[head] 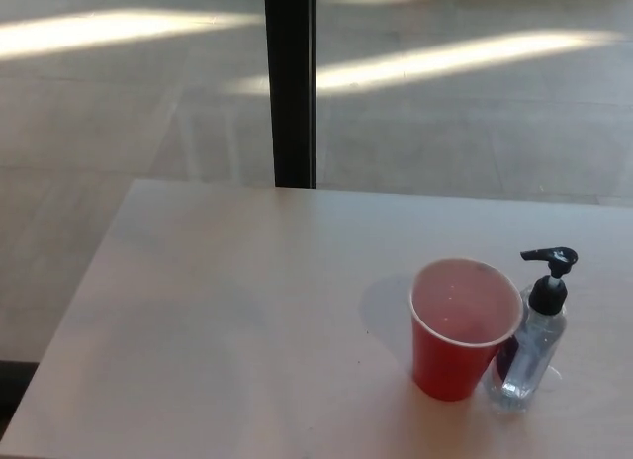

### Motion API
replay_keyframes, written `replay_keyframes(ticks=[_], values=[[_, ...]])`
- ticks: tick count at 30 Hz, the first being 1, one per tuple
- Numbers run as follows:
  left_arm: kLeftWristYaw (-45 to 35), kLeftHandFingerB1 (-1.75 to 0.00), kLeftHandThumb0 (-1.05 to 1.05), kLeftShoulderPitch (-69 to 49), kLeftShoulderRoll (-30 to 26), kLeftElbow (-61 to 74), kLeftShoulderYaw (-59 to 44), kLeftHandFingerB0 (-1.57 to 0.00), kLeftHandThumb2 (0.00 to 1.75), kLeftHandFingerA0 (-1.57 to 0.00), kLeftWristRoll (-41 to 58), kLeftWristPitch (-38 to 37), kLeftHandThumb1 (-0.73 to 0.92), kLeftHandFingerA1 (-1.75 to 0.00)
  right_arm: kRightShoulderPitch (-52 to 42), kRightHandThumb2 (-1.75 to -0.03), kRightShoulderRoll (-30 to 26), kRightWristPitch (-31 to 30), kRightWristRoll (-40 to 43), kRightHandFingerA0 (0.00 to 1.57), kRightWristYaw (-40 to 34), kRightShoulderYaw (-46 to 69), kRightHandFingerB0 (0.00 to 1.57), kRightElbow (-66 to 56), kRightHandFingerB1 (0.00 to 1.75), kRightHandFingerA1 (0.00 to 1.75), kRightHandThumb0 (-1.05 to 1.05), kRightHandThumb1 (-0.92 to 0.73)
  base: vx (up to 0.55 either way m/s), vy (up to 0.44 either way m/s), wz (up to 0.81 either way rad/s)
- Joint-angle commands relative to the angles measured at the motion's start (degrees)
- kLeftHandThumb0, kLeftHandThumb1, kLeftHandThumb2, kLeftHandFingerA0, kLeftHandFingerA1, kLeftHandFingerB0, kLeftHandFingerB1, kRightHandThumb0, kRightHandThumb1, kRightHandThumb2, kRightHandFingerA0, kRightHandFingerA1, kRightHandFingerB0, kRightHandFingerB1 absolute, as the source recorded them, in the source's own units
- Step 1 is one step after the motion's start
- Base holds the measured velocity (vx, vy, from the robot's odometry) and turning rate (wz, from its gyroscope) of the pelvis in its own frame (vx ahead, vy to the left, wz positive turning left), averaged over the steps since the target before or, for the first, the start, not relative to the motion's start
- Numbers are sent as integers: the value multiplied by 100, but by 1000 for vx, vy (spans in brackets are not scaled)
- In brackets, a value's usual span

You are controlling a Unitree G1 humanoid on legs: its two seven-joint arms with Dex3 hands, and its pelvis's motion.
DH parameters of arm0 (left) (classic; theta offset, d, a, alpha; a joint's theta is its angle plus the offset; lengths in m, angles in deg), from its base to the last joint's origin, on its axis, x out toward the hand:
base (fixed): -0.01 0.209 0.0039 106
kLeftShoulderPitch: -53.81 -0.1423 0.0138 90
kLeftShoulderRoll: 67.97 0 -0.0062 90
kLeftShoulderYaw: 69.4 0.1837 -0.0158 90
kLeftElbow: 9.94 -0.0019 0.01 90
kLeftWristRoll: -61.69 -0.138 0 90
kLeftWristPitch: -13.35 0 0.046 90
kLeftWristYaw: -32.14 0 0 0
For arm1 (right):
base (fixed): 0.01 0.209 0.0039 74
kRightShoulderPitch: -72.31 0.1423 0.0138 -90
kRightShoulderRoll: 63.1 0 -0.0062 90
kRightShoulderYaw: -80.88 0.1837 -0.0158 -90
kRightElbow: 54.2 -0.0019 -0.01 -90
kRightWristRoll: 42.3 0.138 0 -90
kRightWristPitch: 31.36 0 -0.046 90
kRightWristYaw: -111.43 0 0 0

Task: The robot uses its right hand fist to press the hand soap kept in the middle of the table to get liquid hand soap out

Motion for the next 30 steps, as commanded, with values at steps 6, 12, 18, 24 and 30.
replay_keyframes(ticks=[6,12,18,24,30], values=[[-261,-55,-51,-36,-285,-397,-668,-61,61,-80,541,-358,70,-69,922,-113,-1188,282,2060,38,421,2288,1,135,50,84,-82,-59,0,0,0],[-269,-52,-50,60,-305,-415,-593,-58,61,-77,416,-370,71,-63,1837,-112,-1490,-458,2126,90,-498,2516,57,-2566,88,110,-69,-65,0,0,0],[-345,-50,-52,84,-281,-424,-623,-55,61,-75,442,-351,70,-62,3368,-109,-1970,-1623,2864,138,-808,1768,115,-5857,114,137,-74,-39,0,0,0],[-299,-52,-49,60,-284,-434,-655,-58,61,-77,463,-334,72,-65,5612,-102,-1999,-2757,2794,121,-1264,160,115,-7179,115,145,-54,-28,0,0,0],[-385,-51,-51,58,-299,-436,-665,-56,61,-74,479,-304,70,-62,6481,-120,-1677,-3164,2627,124,-521,-673,89,-7176,129,151,-21,-60,0,0,0]])
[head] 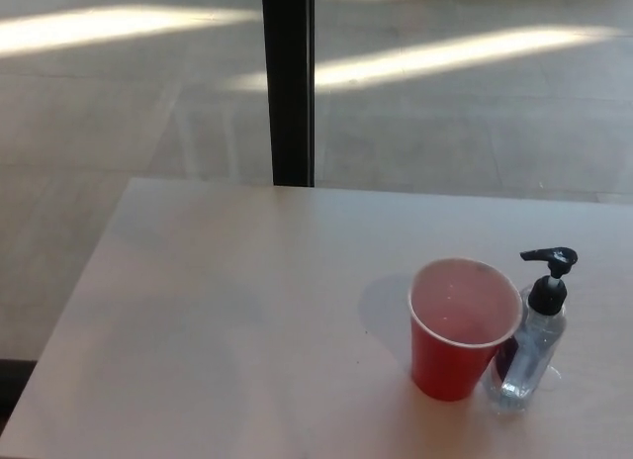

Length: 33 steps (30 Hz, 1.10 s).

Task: The robot uses its right hand fist to press the hand soap kept in the middle of the table to get liquid hand soap out

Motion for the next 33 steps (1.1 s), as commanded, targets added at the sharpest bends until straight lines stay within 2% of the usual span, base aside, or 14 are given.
replay_keyframes(ticks=[1,3,5,8,9,10,13,15,22,26,30,31,32,33], values=[[-252,-53,-52,-25,-268,-126,-126,-59,61,-78,222,-364,70,-64,3030,-125,-549,-2848,1426,92,-153,-2119,63,-3241,168,175,-8,-63,0,0,0],[-257,-51,-50,-22,-259,-114,-128,-55,61,-74,227,-372,71,-63,3166,-129,-420,-3066,1334,96,-108,-2320,72,-3215,166,175,-11,-54,0,0,0],[-259,-50,-52,-38,-269,-116,-66,-54,61,-74,159,-412,72,-61,3126,-131,-133,-3058,1273,97,109,-2608,78,-3214,155,175,-17,-48,0,0,0],[-254,-50,-52,-47,-271,-114,-55,-55,61,-74,145,-441,71,-61,3010,-123,109,-3218,1293,98,-2,-2768,77,-3370,148,175,-16,-55,0,0,0],[-251,-50,-52,-43,-270,-118,-65,-55,61,-74,154,-432,71,-61,2987,-123,146,-3237,1294,98,-25,-2791,77,-3391,148,175,-16,-55,0,0,0],[-250,-50,-52,-5,-257,-126,-56,-54,61,-73,147,-417,72,-61,2887,-131,281,-3359,1195,100,-83,-2961,70,-3449,161,175,-13,-53,0,0,0],[-224,-51,-52,16,-259,-137,-88,-56,61,-75,175,-384,71,-62,2767,-124,425,-3473,1154,99,-154,-3075,68,-3448,159,175,-12,-57,0,0,0],[-270,-51,-52,-9,-262,-125,-98,-55,61,-76,188,-414,71,-63,2614,-134,442,-3421,1022,97,-47,-3169,67,-3385,161,175,-10,-54,0,0,0],[-250,-50,-52,-10,-312,-129,-77,-55,61,-74,158,-365,71,-61,2310,-131,578,-3656,1114,96,-115,-3247,65,-3497,165,175,-11,-56,0,0,0],[-87,-52,-53,-3,-333,-114,23,-59,61,-82,35,-421,71,-65,2027,-127,677,-3724,1131,97,-81,-3408,64,-3719,167,175,-12,-57,0,0,0],[-166,-52,-51,22,-329,-123,-32,-56,61,-77,106,-381,72,-64,1890,-125,767,-3828,1220,99,-14,-3511,65,-3778,167,175,-10,-60,0,0,0],[-155,-52,-51,18,-331,-124,-28,-59,61,-81,101,-383,71,-65,1867,-120,814,-3836,1230,128,-28,-3541,95,-3788,132,154,-21,-62,0,0,0],[-155,-51,-51,14,-331,-121,-26,-58,61,-78,100,-385,72,-64,1835,-121,892,-3869,1230,99,-58,-3611,71,-3802,164,175,-11,-60,0,0,0],[-189,-51,-51,13,-331,-122,-45,-57,61,-77,125,-379,71,-63,1831,-123,918,-3943,1220,98,-82,-3652,67,-3807,164,175,-12,-59,0,0,0]])
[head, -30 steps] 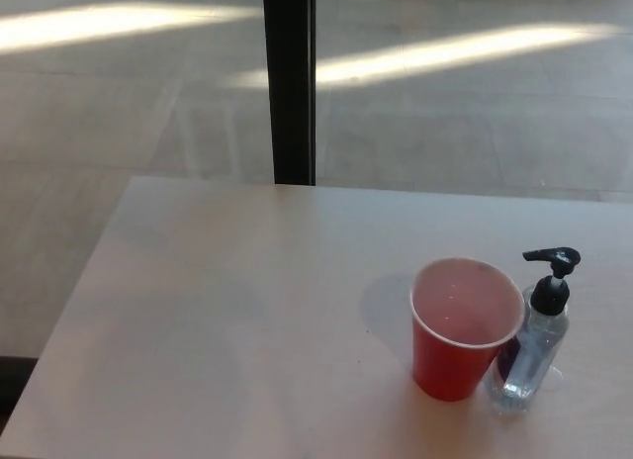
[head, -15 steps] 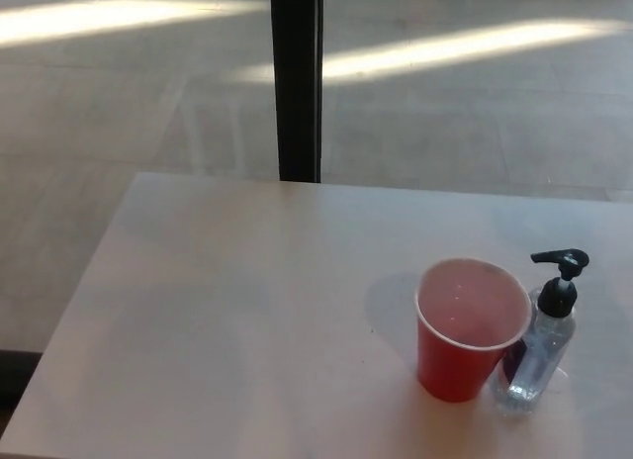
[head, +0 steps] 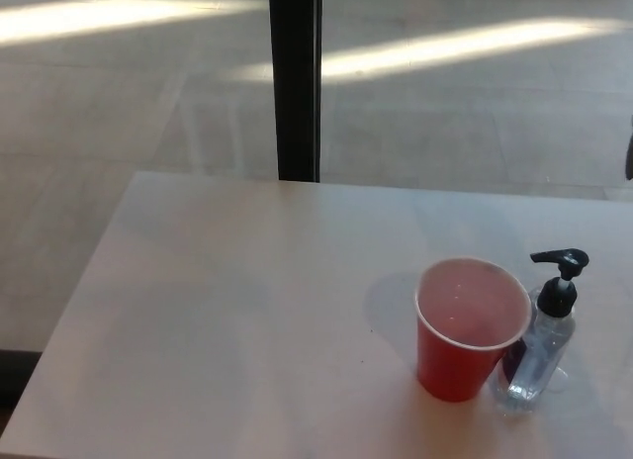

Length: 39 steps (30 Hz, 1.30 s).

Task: The robot uses its right hand fist to press the hand soap kept in the middle of the table to get liquid hand soap out

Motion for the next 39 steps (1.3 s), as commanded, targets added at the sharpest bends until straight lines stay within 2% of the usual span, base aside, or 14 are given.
replay_keyframes(ticks=[1,7,10,18,25,28,34,36,39], values=[[-113,-51,-51,-8,-295,-107,-60,-57,61,-77,142,-370,71,-63,-309,-123,246,-1494,535,98,-106,-403,67,-430,164,175,-12,-59,0,0,0],[-81,-50,-50,-80,-320,-157,-71,-56,61,-78,143,-369,72,-62,-325,-128,273,-1554,437,98,-47,-454,70,-334,162,175,-12,-58,0,0,0],[-89,-57,-52,-89,-322,-152,-112,-66,61,-78,189,-378,71,-67,-336,-128,291,-1621,425,97,-68,-429,68,-350,162,175,-12,-58,0,0,0],[-83,-50,-50,-79,-344,-213,-71,-59,61,-78,164,-413,72,-61,-550,-128,296,-1656,247,100,19,-432,73,-422,159,175,-12,-57,0,0,0],[-173,-50,-51,-98,-321,-209,-94,-58,61,-76,227,-449,73,-64,-635,-127,277,-1607,133,101,82,-396,74,-290,160,175,-12,-57,0,0,0],[-166,-50,-52,-90,-329,-217,-108,-57,61,-75,247,-424,71,-62,-688,-127,320,-1579,138,103,108,-362,78,-212,157,175,-11,-58,0,0,0],[-139,-50,-52,-74,-345,-250,-60,-58,61,-76,211,-411,71,-61,-868,-132,374,-1589,209,102,195,-281,72,-166,164,175,-11,-57,0,0,0],[-134,-53,-52,-78,-340,-237,-30,-62,61,-75,190,-458,71,-62,-977,-124,399,-1566,86,97,182,-416,68,-164,165,175,-10,-62,0,0,0],[-137,-53,-52,-79,-335,-227,-29,-61,61,-76,214,-471,71,-62,-1076,-125,430,-1483,13,99,208,-533,70,-144,165,175,-10,-59,0,0,0]])
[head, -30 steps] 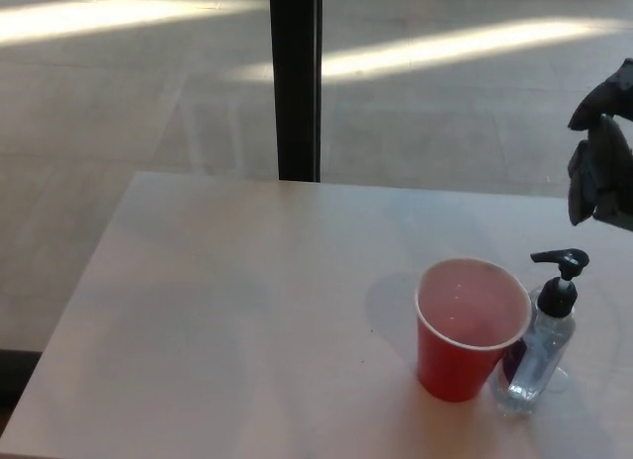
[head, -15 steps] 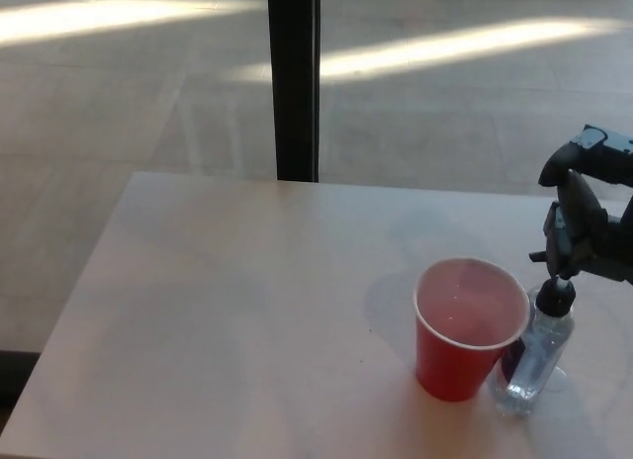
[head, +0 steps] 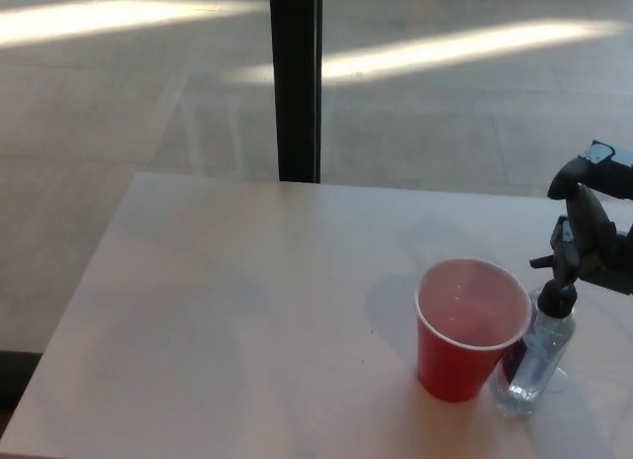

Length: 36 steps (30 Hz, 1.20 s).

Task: The robot uses its right hand fist to press the hand soap kept in the middle of the table to get liquid hand soap out

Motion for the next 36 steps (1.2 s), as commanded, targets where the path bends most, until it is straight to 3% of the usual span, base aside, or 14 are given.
replay_keyframes(ticks=[1,3,4,21,30,36], values=[[-33,-53,-52,-52,-97,1,10,-61,61,-76,80,-185,71,-62,-399,-125,115,-58,-193,99,57,-234,70,149,165,175,-10,-59,0,0,0],[-7,-53,-52,-64,-88,2,56,-61,61,-77,43,-226,71,-63,-560,-122,49,74,-352,96,121,-423,75,135,162,175,-13,-60,0,0,0],[-29,-52,-51,-54,-87,-14,39,-60,61,-77,70,-206,71,-62,-598,-124,10,107,-398,98,150,-494,69,154,171,175,-11,-59,0,0,0],[-33,-49,-53,-52,-123,-3,121,-55,61,-75,80,-211,73,-60,-1272,-131,-346,1186,-1040,92,464,-1350,71,733,167,175,-11,-53,0,0,0],[-5,-49,-53,-39,-124,-13,159,-55,61,-77,58,-222,72,-59,-1313,-132,-310,1416,-1034,91,346,-1366,72,993,166,175,-10,-52,0,0,0],[20,-49,-53,-31,-115,-23,202,-56,61,-78,62,-211,72,-59,-1324,-123,-167,1162,-873,93,62,-1211,67,1027,167,175,-11,-59,0,0,0]])
